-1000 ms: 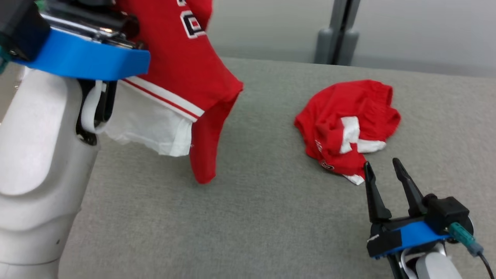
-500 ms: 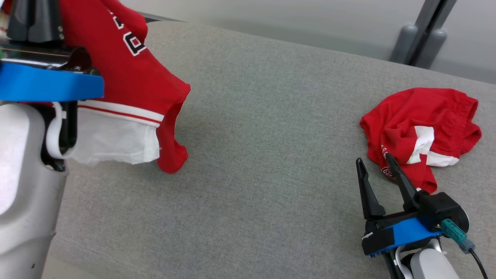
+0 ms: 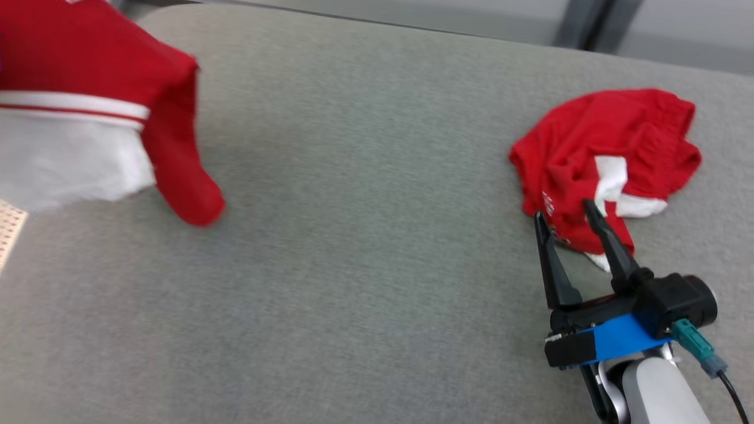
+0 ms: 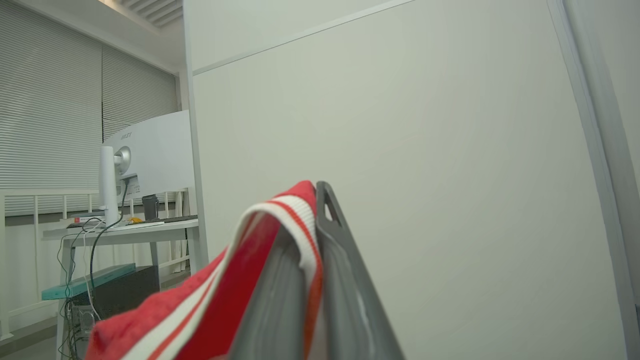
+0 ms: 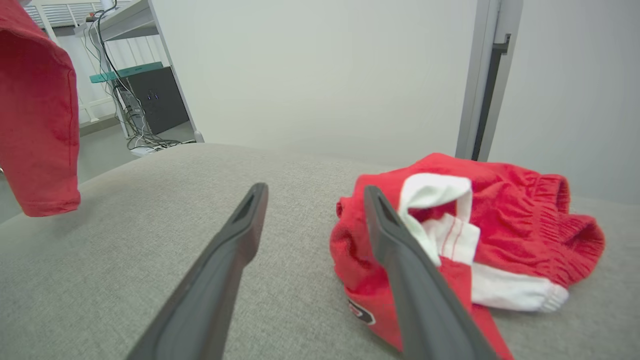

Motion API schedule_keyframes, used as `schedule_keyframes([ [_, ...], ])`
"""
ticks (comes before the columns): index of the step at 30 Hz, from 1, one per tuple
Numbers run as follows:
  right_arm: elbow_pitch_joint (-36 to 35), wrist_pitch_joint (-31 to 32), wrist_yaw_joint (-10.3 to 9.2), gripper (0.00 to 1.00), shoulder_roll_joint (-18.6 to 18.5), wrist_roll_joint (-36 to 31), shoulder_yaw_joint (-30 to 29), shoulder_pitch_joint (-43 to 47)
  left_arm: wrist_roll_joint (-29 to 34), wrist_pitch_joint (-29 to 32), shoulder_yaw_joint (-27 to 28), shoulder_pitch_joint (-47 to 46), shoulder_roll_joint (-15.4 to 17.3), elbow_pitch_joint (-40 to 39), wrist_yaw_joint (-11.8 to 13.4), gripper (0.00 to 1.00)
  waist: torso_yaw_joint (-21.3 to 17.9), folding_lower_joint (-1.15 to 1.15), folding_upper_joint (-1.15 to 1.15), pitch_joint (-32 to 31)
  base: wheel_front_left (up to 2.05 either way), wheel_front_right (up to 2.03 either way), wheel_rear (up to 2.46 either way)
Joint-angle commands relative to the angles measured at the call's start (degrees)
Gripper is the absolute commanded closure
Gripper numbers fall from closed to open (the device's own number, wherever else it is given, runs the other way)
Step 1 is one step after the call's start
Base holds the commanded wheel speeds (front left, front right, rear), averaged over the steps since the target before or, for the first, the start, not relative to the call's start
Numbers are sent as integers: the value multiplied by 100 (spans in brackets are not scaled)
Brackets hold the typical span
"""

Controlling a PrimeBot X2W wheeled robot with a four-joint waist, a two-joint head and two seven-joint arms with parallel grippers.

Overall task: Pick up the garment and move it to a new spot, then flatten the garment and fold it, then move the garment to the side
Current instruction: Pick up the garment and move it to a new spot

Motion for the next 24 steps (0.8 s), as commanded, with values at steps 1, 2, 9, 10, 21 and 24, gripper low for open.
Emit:
schedule_keyframes([
  [1, -116, -22, 1, 0, -34, -43, 10, -85, -34, -13, 137, -298, 167, 161, -63, 100, -151, 0, 0, 103, 0, 0, 0],
  [2, -159, -22, 1, 0, -34, -51, 18, -112, -40, -12, 230, -434, 269, 213, -74, 100, -247, 0, 0, 162, 0, 0, 0],
  [9, -420, -15, 1, 0, -33, -208, -107, -85, 75, 1, 411, -896, 702, 643, -158, 100, -678, 0, 0, 504, 0, 0, 0],
  [10, -465, -4, 1, 0, -33, -212, -146, -68, 77, 3, 417, -910, 758, 773, -173, 100, -721, 0, 0, 547, 0, 0, 0],
  [21, -932, 197, 1, 0, -68, -333, -468, 141, -60, -13, 461, -577, 447, 2127, -449, 100, -923, 0, 0, 949, 0, 0, 0],
  [24, -1097, 270, 1, 0, -102, -360, -533, 200, -100, -15, 557, -414, 242, 2574, -522, 100, -962, 0, 0, 1042, 0, 0, 0],
])
